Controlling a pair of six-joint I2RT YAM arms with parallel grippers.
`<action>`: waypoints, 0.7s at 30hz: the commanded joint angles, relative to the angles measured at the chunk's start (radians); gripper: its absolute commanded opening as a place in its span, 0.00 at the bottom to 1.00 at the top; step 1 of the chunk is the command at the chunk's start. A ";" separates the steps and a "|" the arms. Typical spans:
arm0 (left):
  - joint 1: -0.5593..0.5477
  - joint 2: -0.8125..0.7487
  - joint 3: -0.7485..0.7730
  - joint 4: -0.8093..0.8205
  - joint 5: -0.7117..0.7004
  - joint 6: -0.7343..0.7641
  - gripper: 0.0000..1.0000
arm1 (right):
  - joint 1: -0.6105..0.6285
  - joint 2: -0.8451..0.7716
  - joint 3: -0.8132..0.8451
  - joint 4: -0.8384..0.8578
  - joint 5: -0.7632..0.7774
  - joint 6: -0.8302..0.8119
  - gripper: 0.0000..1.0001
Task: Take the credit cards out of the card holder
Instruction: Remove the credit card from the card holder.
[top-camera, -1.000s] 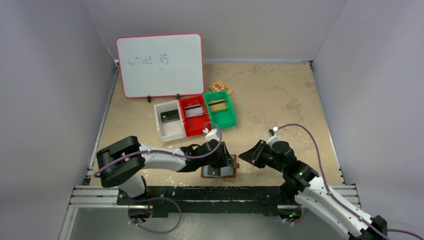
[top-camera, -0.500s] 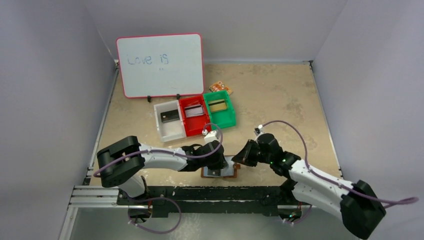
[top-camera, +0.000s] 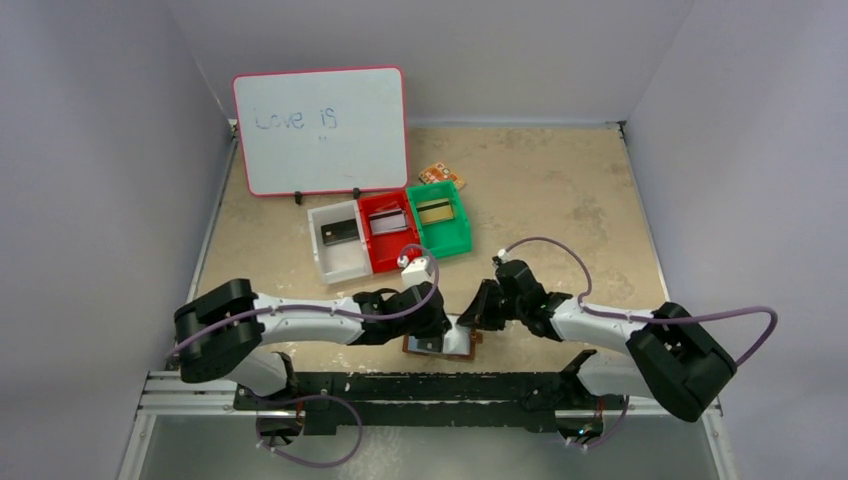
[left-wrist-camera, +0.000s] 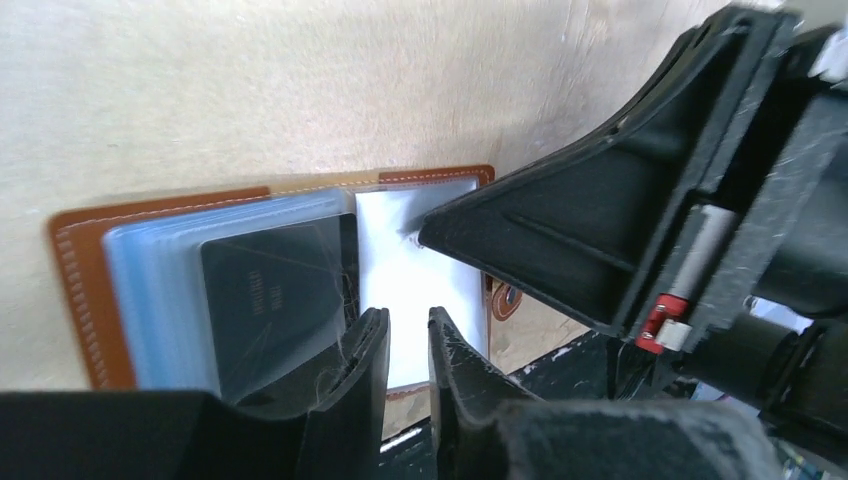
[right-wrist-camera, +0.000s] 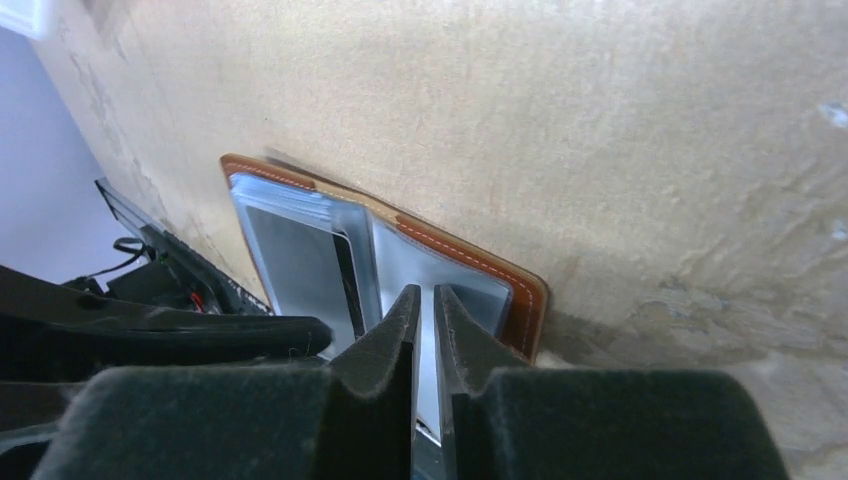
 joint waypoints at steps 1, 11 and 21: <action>-0.004 -0.121 0.043 -0.124 -0.162 0.029 0.24 | -0.003 0.024 -0.011 0.079 -0.040 -0.062 0.14; -0.002 -0.138 -0.028 -0.158 -0.167 0.004 0.36 | -0.003 0.074 -0.010 0.232 -0.126 -0.078 0.24; -0.002 -0.100 -0.082 -0.105 -0.131 -0.013 0.35 | -0.002 0.099 -0.047 0.329 -0.210 -0.058 0.30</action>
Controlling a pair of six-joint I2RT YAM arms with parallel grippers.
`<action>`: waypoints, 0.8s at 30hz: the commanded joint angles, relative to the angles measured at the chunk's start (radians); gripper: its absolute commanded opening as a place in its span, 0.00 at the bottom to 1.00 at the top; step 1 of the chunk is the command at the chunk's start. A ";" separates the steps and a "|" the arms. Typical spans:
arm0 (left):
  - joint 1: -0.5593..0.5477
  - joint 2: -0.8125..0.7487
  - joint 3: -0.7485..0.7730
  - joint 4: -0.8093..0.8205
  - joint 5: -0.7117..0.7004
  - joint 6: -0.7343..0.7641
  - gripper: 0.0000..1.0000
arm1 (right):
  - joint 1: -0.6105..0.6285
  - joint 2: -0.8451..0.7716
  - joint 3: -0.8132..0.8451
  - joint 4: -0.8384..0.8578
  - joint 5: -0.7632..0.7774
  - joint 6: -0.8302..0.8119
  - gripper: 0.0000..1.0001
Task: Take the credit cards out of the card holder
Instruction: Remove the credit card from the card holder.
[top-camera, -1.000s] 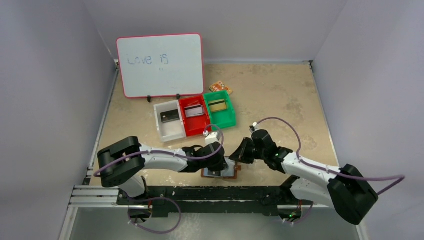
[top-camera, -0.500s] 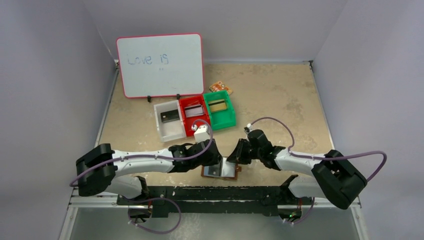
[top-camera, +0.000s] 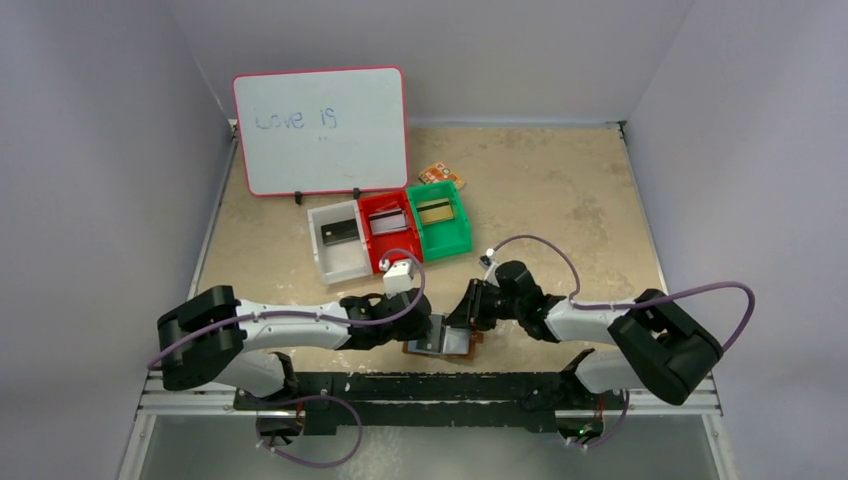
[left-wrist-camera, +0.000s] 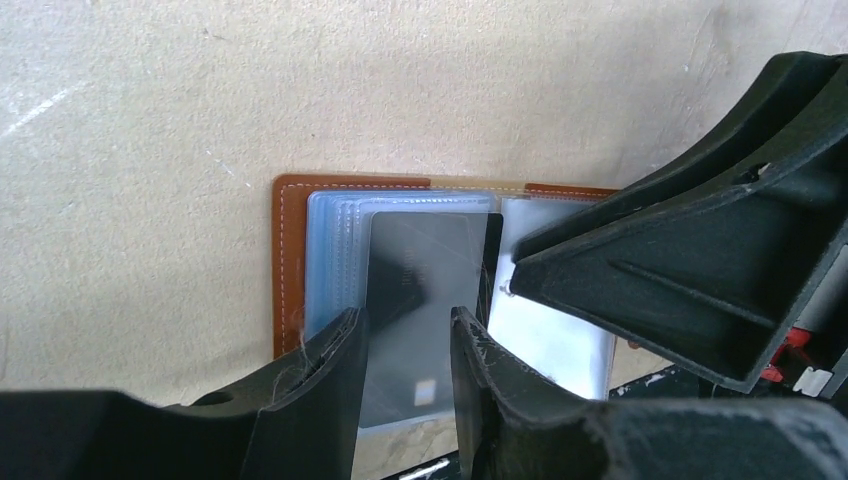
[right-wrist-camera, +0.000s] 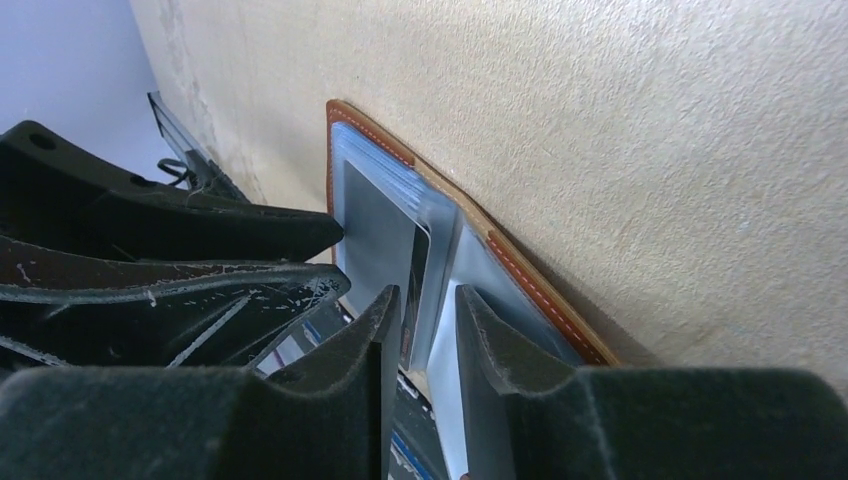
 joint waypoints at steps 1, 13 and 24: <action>-0.002 0.026 -0.010 0.045 0.023 -0.006 0.35 | -0.001 -0.009 -0.005 0.044 -0.059 -0.013 0.32; -0.004 0.039 -0.027 0.056 0.043 -0.023 0.30 | 0.004 0.061 0.058 -0.028 -0.082 -0.027 0.27; -0.016 -0.030 -0.101 0.038 -0.016 -0.122 0.27 | -0.010 0.186 0.204 -0.005 -0.141 -0.133 0.09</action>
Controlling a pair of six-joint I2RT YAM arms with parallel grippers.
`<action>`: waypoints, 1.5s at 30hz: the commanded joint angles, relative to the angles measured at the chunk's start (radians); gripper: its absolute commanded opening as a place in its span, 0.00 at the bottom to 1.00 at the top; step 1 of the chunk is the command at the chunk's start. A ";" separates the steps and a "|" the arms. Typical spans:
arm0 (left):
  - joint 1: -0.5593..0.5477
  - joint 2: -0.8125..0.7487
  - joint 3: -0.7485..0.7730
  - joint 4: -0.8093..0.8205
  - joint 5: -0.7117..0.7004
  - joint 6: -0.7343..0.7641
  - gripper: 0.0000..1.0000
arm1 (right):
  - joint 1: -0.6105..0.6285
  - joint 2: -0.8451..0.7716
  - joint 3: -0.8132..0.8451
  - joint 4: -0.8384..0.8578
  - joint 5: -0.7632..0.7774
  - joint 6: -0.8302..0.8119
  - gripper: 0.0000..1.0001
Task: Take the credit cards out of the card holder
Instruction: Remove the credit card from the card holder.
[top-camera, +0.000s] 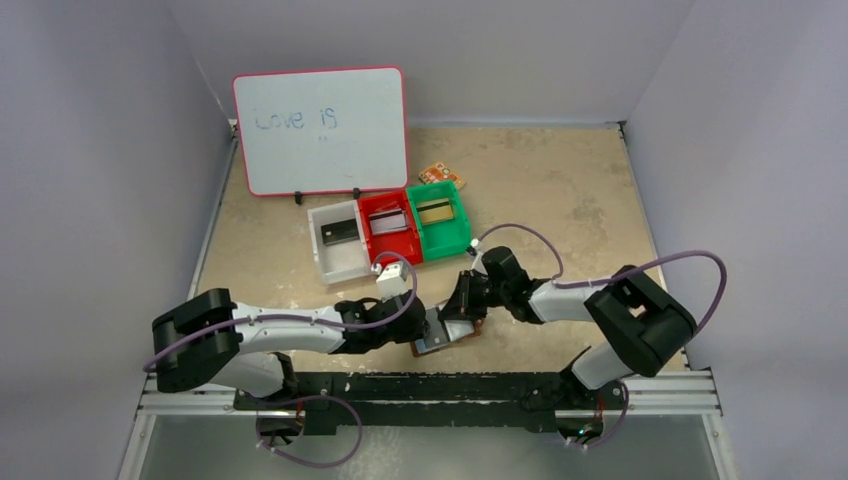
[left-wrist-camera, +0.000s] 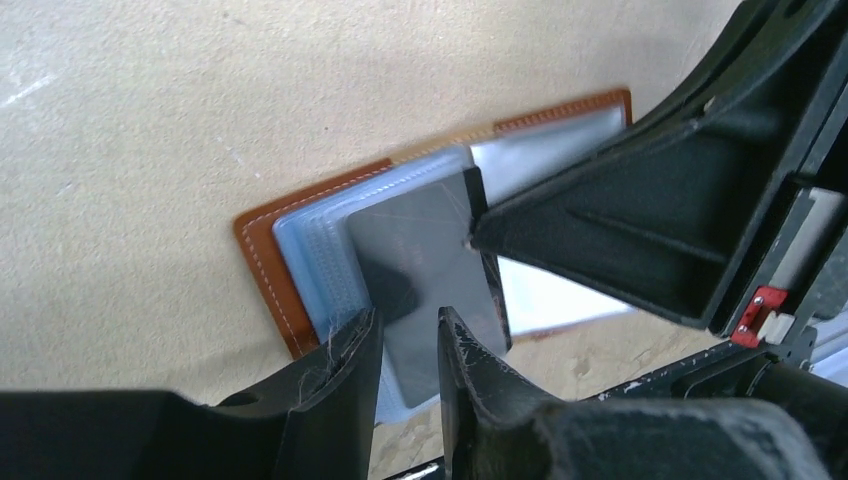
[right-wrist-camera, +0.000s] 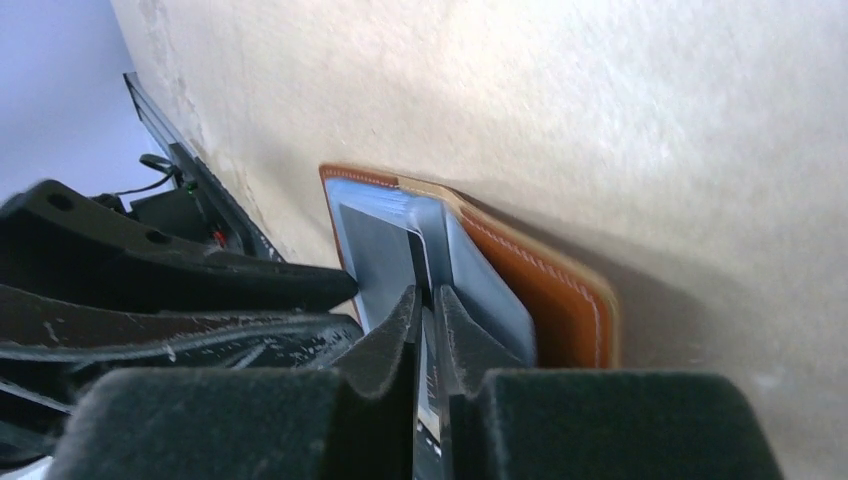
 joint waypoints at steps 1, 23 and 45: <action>-0.013 -0.015 -0.050 -0.029 -0.026 -0.061 0.27 | -0.006 0.055 0.086 0.044 -0.096 -0.069 0.08; -0.013 0.125 0.073 -0.139 -0.070 0.098 0.18 | -0.020 -0.012 -0.107 0.256 -0.115 0.052 0.12; -0.013 0.161 0.066 -0.183 -0.084 0.128 0.00 | -0.105 -0.117 -0.229 0.303 -0.091 0.115 0.05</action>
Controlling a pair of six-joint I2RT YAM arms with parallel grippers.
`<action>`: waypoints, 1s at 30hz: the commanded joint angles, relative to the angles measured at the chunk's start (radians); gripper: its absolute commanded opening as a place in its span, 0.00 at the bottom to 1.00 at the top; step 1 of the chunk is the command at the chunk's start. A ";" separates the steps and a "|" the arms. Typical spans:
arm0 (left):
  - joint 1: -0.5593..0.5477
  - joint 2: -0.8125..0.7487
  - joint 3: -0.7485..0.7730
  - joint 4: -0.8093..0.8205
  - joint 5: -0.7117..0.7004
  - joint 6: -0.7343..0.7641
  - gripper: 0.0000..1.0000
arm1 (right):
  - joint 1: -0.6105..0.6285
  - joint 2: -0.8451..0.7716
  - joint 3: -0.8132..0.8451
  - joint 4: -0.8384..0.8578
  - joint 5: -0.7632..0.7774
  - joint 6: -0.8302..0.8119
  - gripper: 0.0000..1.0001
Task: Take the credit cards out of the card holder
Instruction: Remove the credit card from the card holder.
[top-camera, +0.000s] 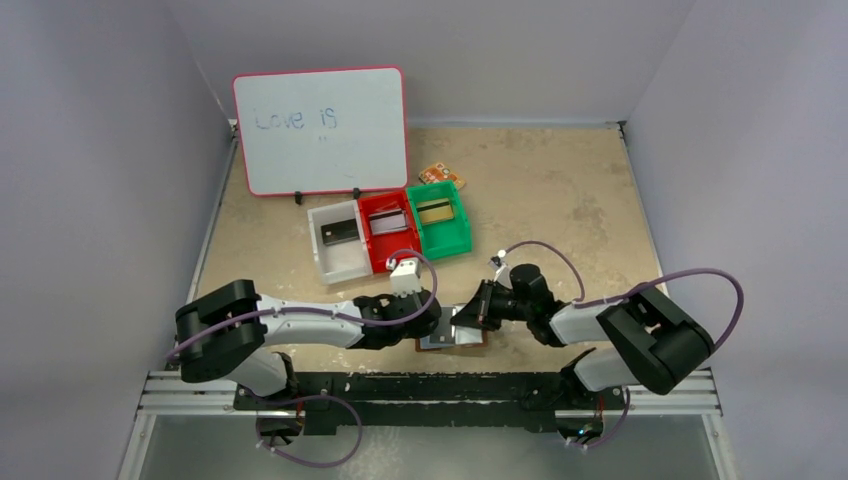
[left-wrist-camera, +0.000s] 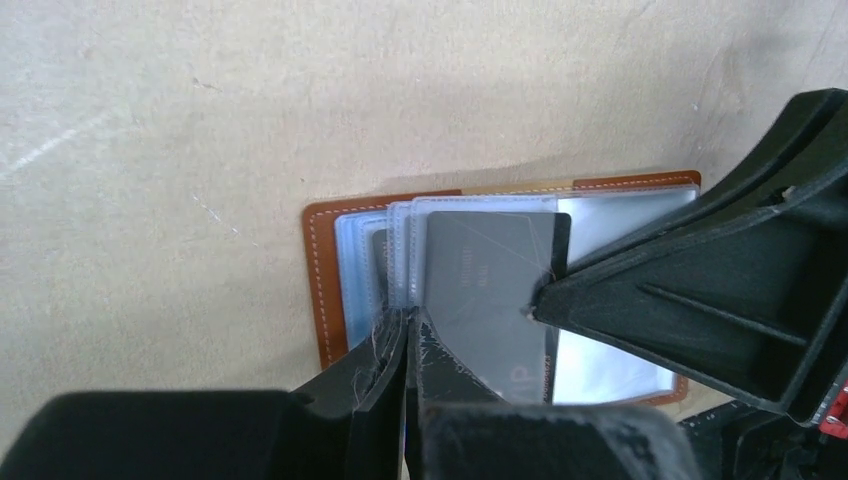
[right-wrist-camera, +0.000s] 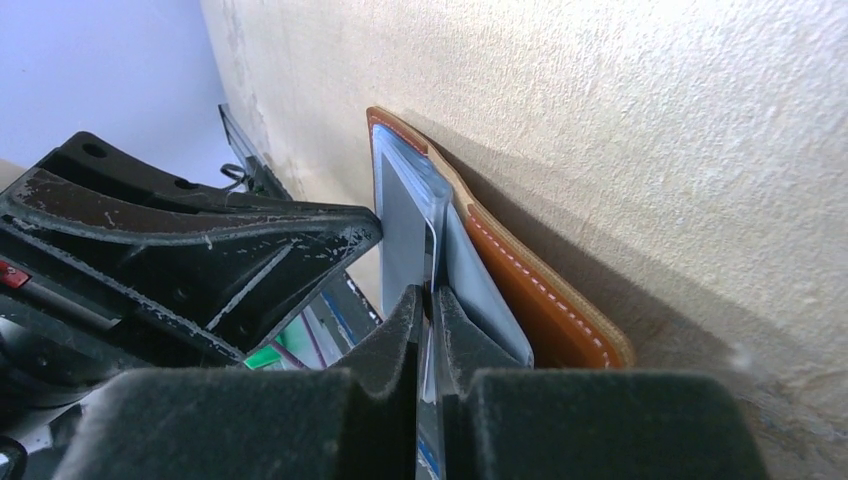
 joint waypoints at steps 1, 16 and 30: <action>-0.001 0.047 -0.029 -0.132 -0.008 0.054 0.00 | -0.010 -0.036 -0.001 -0.009 -0.022 -0.028 0.05; -0.003 -0.008 -0.012 -0.120 -0.022 0.037 0.04 | -0.014 -0.036 0.011 -0.082 0.010 -0.044 0.06; -0.003 0.035 0.100 -0.084 0.021 0.112 0.39 | -0.014 0.018 0.016 -0.036 -0.012 -0.056 0.10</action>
